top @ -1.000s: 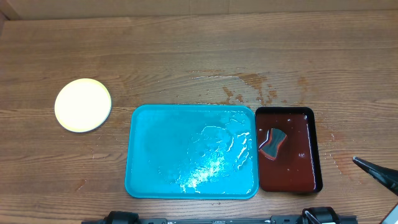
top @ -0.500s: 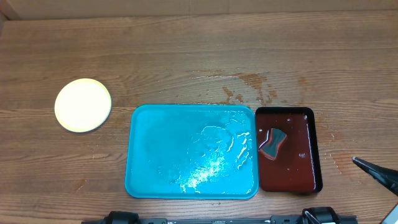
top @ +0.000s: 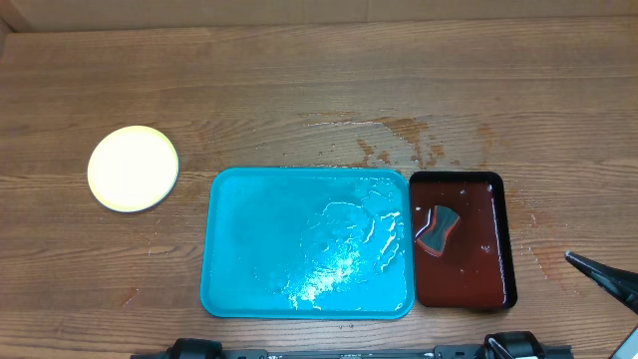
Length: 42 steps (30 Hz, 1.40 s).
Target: Clean dirty plates on tray and stack at the side
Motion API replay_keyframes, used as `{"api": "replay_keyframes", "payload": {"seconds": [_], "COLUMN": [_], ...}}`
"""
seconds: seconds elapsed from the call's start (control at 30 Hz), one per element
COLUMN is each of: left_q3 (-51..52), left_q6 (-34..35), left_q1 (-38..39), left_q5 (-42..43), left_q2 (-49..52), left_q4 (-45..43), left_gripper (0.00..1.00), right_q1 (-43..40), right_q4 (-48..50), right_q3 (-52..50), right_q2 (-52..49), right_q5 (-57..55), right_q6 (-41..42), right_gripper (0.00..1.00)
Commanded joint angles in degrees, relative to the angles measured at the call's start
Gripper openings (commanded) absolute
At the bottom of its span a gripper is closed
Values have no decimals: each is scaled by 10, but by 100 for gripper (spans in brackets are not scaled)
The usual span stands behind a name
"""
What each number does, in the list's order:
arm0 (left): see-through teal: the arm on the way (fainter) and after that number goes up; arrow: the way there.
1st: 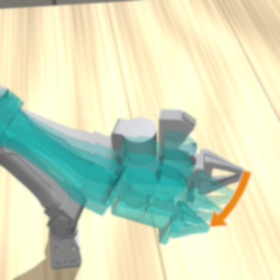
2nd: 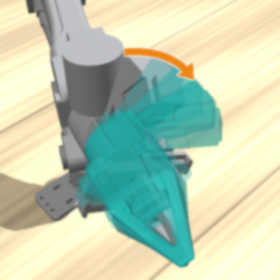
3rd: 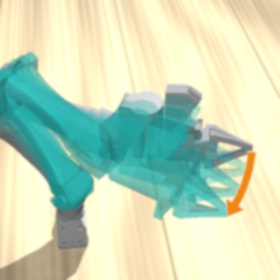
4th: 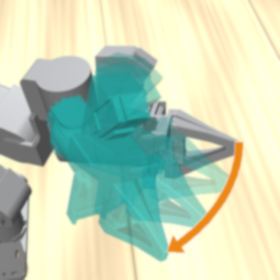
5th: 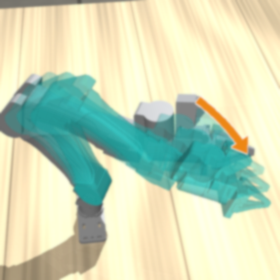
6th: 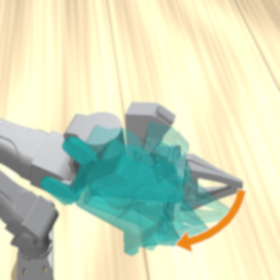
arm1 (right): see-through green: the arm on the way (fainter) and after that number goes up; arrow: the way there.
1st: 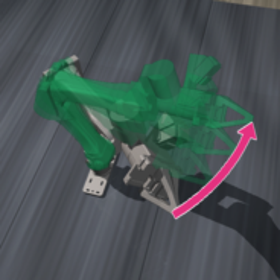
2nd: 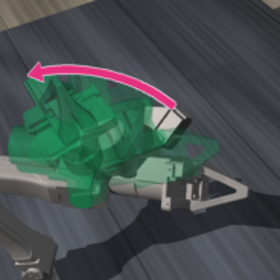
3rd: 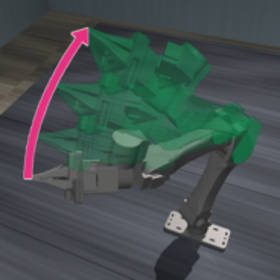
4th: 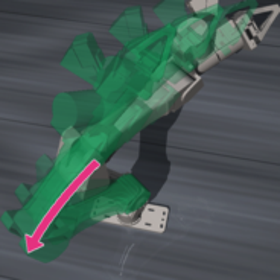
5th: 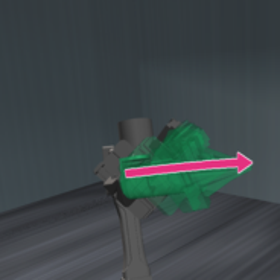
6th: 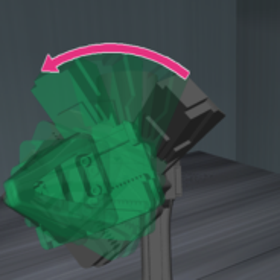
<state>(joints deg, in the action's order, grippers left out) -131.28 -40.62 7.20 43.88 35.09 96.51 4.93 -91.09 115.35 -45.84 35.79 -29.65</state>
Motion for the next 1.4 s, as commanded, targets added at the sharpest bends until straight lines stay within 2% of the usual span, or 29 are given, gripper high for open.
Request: {"api": "replay_keyframes", "payload": {"seconds": [0.0,0.23,0.37,0.43,0.63,0.73,0.83,1.17,1.37], "left_q3": [0,0,3,10,56,119,201,498,671], "left_q6": [10,10,23,71,312,402,448,518,560], "left_q1": [2,2,2,2,2,2,2,2,2], "left_q5": [-8,-19,-51,-84,-279,-378,-421,-396,-383], "left_q2": [1,1,1,1,1,1,1,-1,-51], "left_q4": [3,2,-50,-103,-278,-370,-440,-706,-883], "left_gripper": [100,100,100,100,100,100,100,100,100], "right_q1": [3,3,3,3,3,3,3,3,3], "right_q4": [1,0,1,1,1,1,1,1,1], "right_q3": [4,4,4,4,4,4,4,4,4], "right_q2": [1,1,1,1,1,1,1,1,1], "right_q5": [3,3,3,3,3,3,3,3,3], "right_q6": [-2,-2,-2,-2,-2,-2,-2,-2,-2], "right_gripper": [100,100,100,100,100,100,100,100,100]}}
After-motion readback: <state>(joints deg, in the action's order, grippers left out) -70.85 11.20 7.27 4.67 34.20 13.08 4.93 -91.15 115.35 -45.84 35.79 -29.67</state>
